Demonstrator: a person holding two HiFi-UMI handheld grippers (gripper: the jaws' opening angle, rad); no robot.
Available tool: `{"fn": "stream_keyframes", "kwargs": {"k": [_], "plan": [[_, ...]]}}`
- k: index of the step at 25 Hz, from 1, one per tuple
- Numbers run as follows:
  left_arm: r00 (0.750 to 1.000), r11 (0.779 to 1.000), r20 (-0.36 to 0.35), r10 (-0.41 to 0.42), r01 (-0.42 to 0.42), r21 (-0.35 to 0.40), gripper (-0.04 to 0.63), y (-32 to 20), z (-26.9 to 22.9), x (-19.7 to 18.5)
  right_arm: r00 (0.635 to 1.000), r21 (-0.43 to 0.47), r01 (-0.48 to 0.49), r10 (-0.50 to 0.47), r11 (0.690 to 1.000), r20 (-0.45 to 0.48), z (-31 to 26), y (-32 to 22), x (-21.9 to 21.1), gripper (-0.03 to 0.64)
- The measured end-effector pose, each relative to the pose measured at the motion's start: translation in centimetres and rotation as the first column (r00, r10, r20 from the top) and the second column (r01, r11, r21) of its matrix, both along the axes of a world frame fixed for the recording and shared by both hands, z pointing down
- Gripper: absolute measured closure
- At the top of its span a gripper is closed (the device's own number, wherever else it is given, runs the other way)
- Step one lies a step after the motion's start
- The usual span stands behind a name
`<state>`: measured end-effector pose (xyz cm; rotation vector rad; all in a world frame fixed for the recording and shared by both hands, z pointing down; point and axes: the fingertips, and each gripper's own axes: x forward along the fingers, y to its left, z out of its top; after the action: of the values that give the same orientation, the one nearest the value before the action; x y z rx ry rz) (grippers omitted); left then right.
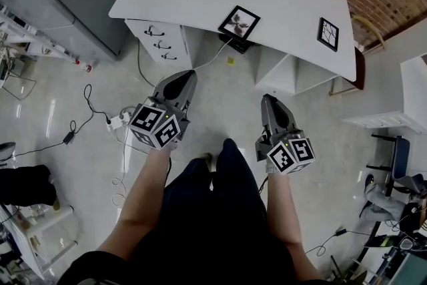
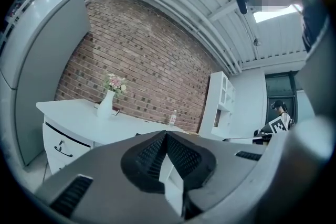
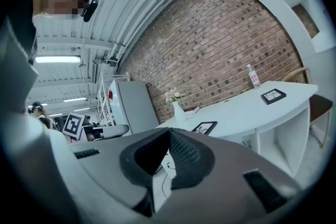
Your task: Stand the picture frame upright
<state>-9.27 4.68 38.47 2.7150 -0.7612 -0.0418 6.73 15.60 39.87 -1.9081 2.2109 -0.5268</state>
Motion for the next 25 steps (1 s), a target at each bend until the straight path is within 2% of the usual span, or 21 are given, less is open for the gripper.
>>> {"fn": "stream_keyframes", "kwargs": {"k": [5,15,25], "plan": [[0.999,0.999,0.011,-0.032,0.032,-0.009,0.595,-1.5,0.9,0.4,0.999,-0.009,0.026,-0.026,1.0,0.02,0.9,-2.2,1.1,0.615],[0.993,0.993,0.019,-0.113,0.114,-0.022,0.595,-7.9,0.9,2.4,0.99,-0.025,0.138,-0.137,0.99,0.036,1.4,-10.9,3.0,0.615],[0.995,0.987,0.038,-0.091,0.095,-0.131,0.595,-11.2,5.6,7.5,0.982,-0.112,0.185,-0.178,0.976,0.071,5.5,-15.7,6.1,0.615]]}}
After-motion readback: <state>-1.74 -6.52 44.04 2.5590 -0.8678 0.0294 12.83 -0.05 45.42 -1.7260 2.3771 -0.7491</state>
